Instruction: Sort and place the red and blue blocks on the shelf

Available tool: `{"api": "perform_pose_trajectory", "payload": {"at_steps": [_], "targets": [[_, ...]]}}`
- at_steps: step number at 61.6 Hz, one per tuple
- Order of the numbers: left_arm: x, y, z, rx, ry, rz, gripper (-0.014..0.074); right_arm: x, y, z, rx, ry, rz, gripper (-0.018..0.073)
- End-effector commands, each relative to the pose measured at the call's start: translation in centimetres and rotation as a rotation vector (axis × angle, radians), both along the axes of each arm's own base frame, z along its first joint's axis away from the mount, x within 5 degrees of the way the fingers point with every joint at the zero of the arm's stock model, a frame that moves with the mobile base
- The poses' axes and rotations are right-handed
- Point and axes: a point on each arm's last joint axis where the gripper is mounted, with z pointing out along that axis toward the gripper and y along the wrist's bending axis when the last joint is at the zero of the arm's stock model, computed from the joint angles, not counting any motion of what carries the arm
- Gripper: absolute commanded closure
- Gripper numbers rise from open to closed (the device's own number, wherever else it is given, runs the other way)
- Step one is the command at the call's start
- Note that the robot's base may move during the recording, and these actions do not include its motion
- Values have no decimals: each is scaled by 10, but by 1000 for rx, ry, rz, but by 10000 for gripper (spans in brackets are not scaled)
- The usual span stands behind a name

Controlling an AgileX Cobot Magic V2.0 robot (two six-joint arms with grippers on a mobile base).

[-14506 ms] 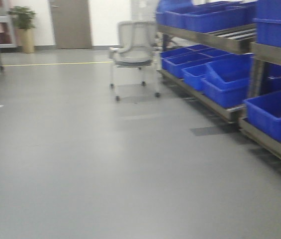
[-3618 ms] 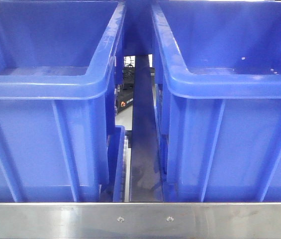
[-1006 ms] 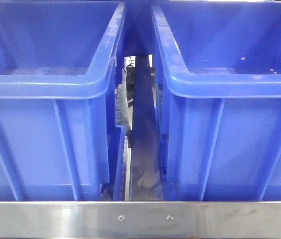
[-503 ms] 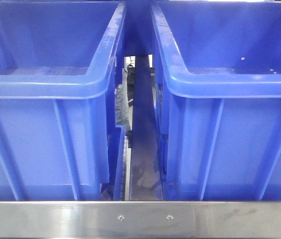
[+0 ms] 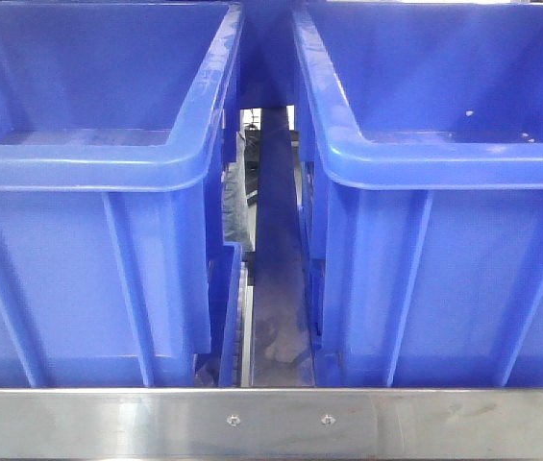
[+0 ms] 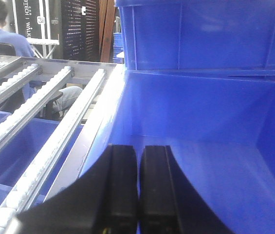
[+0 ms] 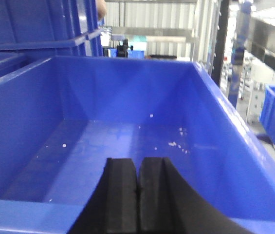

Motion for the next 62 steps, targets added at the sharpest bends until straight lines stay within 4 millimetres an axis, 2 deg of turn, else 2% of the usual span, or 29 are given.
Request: {"api": "perform_pose_trajectory", "payload": {"at_steps": [1, 15, 62], "targets": [[-1, 1, 17, -4, -110, 11, 472, -5, 0, 15, 15, -116, 2, 509], [-1, 1, 17, -4, -110, 11, 472, -3, 0, 9, 11, -53, 0, 509], [-1, 1, 17, -4, -110, 11, 472, -5, -3, 14, 12, -109, -56, 509]]}}
